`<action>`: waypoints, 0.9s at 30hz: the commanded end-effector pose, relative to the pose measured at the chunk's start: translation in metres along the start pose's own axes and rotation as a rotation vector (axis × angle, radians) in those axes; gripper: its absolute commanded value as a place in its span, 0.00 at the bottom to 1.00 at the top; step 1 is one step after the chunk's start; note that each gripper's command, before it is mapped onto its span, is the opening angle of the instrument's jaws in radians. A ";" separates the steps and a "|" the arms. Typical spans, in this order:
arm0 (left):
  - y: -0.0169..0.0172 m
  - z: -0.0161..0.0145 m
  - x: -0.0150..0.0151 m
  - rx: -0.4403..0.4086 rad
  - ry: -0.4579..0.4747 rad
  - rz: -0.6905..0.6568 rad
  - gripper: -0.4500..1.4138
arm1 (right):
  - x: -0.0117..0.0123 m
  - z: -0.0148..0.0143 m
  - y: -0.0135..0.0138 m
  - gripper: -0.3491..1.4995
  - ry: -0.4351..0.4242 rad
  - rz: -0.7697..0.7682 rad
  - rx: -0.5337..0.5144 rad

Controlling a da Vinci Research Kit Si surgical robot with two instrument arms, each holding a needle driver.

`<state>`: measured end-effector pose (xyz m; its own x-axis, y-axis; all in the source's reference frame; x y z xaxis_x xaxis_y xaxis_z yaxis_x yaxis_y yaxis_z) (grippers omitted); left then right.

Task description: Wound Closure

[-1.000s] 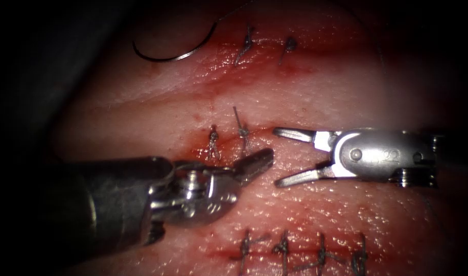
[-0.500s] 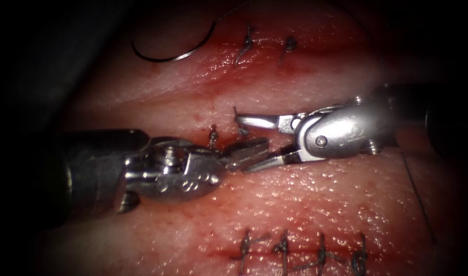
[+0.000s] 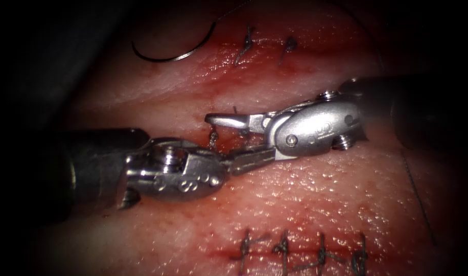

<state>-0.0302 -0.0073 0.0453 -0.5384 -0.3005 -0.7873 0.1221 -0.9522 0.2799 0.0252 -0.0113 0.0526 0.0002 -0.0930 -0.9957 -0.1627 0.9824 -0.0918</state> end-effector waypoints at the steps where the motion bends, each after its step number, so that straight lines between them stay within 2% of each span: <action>1: 0.0002 0.0008 0.0001 -0.005 -0.002 -0.004 0.00 | -0.0005 0.0008 -0.0003 0.89 0.001 0.001 0.000; 9: 0.0011 0.0010 0.0005 -0.013 -0.026 -0.015 0.00 | -0.0007 0.0019 -0.0001 0.89 -0.003 0.001 -0.007; 14: 0.0009 0.0010 0.0005 -0.013 -0.027 -0.022 0.00 | -0.0011 0.0025 -0.0009 0.89 0.001 -0.008 -0.004; 27: 0.0008 0.0008 0.0004 -0.012 -0.034 -0.029 0.00 | -0.0012 0.0026 -0.0012 0.89 0.005 -0.010 0.003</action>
<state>-0.0304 -0.0081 0.0452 -0.5746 -0.2696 -0.7728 0.1153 -0.9614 0.2497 0.0272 -0.0117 0.0534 0.0002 -0.1042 -0.9946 -0.1587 0.9819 -0.1029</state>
